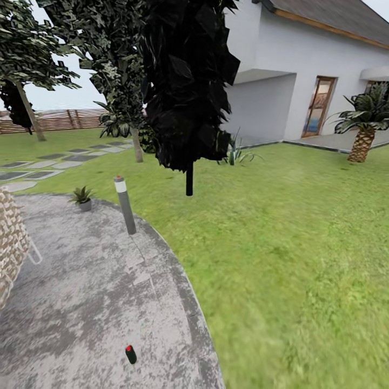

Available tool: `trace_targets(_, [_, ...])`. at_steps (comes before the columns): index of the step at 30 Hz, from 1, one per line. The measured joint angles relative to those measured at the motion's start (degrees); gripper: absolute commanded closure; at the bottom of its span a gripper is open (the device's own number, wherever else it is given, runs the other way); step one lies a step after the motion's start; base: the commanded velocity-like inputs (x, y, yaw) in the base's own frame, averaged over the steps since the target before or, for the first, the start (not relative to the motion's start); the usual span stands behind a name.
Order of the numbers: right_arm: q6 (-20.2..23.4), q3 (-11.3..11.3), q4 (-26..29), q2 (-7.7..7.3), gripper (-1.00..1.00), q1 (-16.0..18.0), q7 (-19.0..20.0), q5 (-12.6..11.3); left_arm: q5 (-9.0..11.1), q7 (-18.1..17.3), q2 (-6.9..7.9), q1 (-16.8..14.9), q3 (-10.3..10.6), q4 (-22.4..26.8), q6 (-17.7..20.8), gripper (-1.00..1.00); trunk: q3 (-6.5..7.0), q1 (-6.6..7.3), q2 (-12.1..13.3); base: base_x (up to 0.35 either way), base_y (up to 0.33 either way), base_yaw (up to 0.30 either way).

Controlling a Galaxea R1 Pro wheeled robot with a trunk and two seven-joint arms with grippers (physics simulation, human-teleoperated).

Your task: Pick up the pesticide atomizer in the garden and spray insectifuge to fully cover both potted plants in the garden.

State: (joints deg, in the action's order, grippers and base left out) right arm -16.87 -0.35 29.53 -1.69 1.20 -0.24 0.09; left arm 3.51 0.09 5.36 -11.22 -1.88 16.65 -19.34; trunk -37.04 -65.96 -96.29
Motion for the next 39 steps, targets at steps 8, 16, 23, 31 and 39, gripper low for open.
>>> trace_targets(8, [0.0, -0.03, 0.05, 0.0, -1.0, -0.01, 0.0, 0.0, 0.6, 0.01, 0.02, 0.0, -0.03, 0.0, 0.0, -1.0, 0.0, 0.0, 0.0, 0.23, -0.203, 0.001])
trace_targets(16, [-0.01, -0.05, 0.04, 0.02, -1.0, 0.01, -0.01, -0.01, 1.58, 0.02, 0.09, 0.01, -0.08, 0.02, 0.0, -1.0, 0.0, 0.0, 0.0, 0.214, -0.213, 0.118])
trace_targets(23, [-0.01, -0.06, 0.04, 0.02, -1.0, 0.01, -0.02, -0.01, 1.59, 0.02, 0.09, 0.02, -0.08, 0.02, 0.0, -1.0, 0.0, 0.0, 0.0, 0.213, -0.213, 0.278])
trace_targets(31, [-0.01, -0.05, 0.04, 0.02, -1.0, 0.01, -0.02, -0.01, 1.59, 0.02, 0.09, 0.02, -0.08, 0.02, 0.0, -1.0, 0.0, 0.0, 0.0, 0.207, -0.202, 0.279])
trace_targets(39, [-0.01, -0.06, -0.03, 0.02, -1.0, 0.01, -0.04, -0.01, 5.78, 0.0, 0.07, 0.01, -0.01, 0.1, -0.01, -1.0, 0.0, -0.02, 0.0, 0.033, -0.027, 0.279])
